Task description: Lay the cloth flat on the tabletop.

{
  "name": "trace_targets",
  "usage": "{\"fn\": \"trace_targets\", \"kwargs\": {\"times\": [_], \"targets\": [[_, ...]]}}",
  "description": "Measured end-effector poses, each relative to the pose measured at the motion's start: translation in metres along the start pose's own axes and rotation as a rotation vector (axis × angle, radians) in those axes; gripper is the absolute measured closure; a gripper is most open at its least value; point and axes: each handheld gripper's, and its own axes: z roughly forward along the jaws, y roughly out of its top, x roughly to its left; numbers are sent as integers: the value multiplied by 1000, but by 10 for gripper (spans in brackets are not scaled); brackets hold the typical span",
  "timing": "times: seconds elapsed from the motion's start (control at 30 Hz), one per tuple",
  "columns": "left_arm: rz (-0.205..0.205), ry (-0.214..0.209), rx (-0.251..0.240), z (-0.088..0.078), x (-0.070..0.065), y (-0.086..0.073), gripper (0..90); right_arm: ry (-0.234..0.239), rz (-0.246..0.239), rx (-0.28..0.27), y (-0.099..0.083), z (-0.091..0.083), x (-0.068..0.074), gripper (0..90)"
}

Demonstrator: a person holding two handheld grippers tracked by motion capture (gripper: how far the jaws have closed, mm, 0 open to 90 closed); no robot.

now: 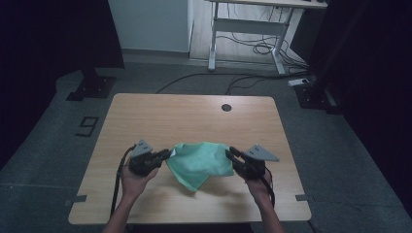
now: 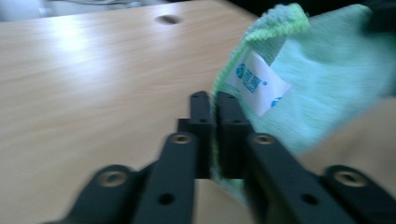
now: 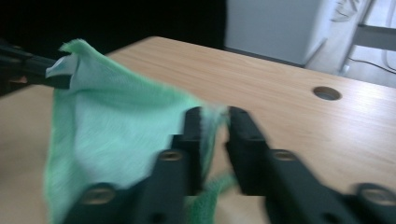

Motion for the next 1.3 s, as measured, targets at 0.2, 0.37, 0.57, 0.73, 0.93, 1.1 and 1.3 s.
{"fn": "trace_targets", "kwargs": {"times": [0.2, 0.37, 0.57, 0.73, 0.93, 1.1, 1.3], "targets": [[-33, 49, 42, 9, 5, -16, 532, -69, 70, 81, -21, 24, -20, 467], [1, -7, 55, 10, -12, -20, 524, -43, 81, 103, -34, 19, -18, 464], [22, -60, 92, 19, -32, -22, 510, -21, 67, 145, -49, 18, -10, 463], [23, -126, 153, 28, -41, -29, 470, -19, 48, 209, -62, 26, -7, 452], [23, -140, 206, 36, -43, -40, 445, -12, 53, 259, -73, 30, -10, 482], [23, -149, 228, 39, -43, -47, 457, -10, 41, 298, -81, 34, -9, 706], [30, -155, 241, 33, -40, -52, 464, 11, 11, 313, -83, 30, -1, 832]]}}
